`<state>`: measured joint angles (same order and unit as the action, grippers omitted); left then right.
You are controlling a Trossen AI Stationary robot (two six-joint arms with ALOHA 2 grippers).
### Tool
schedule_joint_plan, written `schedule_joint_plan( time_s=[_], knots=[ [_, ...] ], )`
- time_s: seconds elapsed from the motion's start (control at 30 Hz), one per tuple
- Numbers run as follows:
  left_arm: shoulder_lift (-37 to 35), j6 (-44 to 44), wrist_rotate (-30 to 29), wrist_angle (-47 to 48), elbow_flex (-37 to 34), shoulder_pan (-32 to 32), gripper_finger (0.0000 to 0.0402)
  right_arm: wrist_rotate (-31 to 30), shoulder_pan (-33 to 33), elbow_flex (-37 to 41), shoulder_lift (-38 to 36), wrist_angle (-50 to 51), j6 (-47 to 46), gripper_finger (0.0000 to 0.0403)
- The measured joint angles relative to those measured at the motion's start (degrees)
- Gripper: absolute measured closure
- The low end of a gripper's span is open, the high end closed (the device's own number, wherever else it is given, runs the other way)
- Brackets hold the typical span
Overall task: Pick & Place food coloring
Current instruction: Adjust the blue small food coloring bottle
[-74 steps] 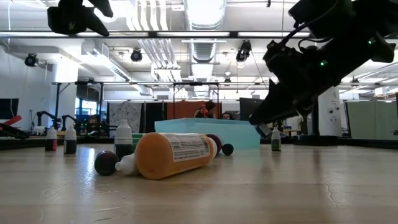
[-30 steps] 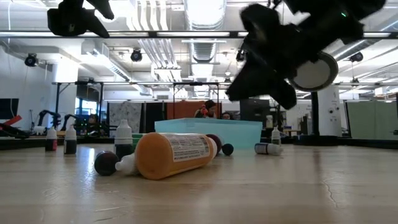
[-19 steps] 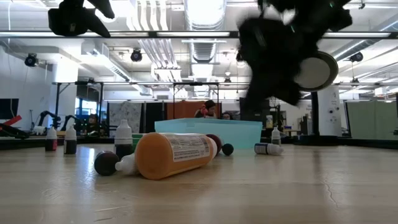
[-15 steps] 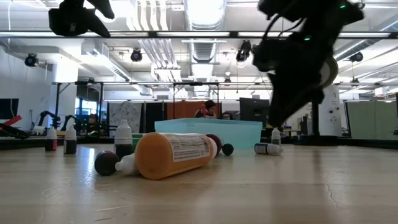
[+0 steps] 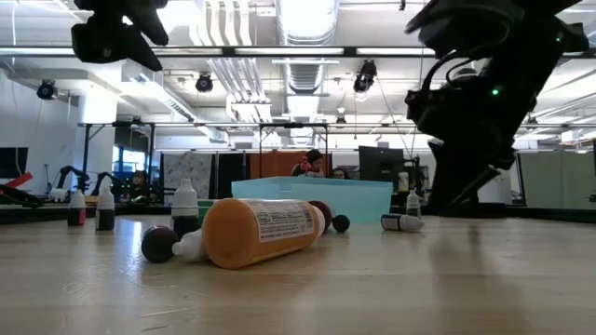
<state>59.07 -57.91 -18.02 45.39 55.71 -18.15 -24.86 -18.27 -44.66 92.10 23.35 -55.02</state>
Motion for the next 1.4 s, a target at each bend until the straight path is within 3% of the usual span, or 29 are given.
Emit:
schedule_joint_plan(
  time_s=[0.3, 0.5, 1.13, 1.4],
  knots=[
    [0.00, 0.15, 0.06, -0.86, -2.71, 0.02, 0.0255, 0.89, -0.12, 0.00, 0.02, -2.70, 2.35, 0.0241],
    [0.00, 2.66, -2.07, -0.92, -2.71, 0.03, 0.0255, 0.76, -0.03, 0.75, 1.19, -9.17, 8.92, 0.0245],
    [0.04, 4.38, -3.08, -1.05, -3.69, 0.04, 0.0255, 0.94, 3.44, 0.85, 3.27, -9.00, 8.72, 0.0241],
    [0.04, 4.44, -3.08, -1.29, -4.53, 0.04, 0.0255, 3.83, 3.70, 0.97, 3.27, -9.07, 8.74, 0.0259]
  ],
)
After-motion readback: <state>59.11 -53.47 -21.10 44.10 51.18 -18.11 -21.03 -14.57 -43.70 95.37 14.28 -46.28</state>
